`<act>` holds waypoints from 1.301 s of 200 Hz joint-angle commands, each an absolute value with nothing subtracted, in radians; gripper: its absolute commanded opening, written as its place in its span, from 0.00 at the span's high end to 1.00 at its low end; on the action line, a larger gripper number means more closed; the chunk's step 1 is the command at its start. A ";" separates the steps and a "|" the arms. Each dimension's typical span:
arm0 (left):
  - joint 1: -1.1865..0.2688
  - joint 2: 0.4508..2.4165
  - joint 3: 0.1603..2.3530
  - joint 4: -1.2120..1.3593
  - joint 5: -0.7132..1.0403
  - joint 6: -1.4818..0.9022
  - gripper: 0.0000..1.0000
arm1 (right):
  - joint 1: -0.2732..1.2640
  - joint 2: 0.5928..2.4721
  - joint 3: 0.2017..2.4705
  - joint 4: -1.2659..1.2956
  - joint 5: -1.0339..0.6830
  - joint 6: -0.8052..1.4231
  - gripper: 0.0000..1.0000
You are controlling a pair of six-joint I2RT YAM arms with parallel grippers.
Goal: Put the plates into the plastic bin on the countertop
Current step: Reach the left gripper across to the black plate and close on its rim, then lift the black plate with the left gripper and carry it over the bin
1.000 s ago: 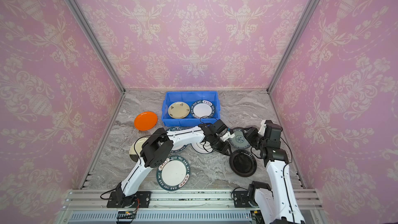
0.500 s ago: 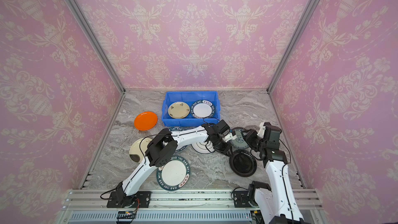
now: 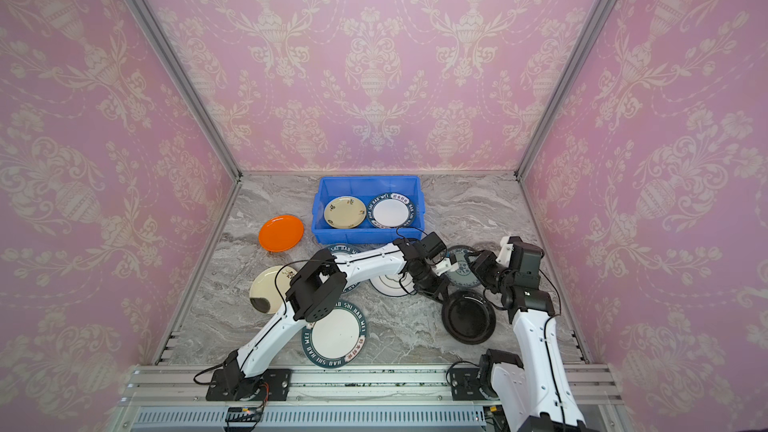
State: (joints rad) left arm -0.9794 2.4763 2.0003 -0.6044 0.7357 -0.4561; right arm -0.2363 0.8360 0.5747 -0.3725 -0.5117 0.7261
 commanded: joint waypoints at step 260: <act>-0.429 1.912 1.507 -0.117 0.691 -0.796 1.00 | 0.112 1.300 1.164 -0.333 -0.453 0.579 0.40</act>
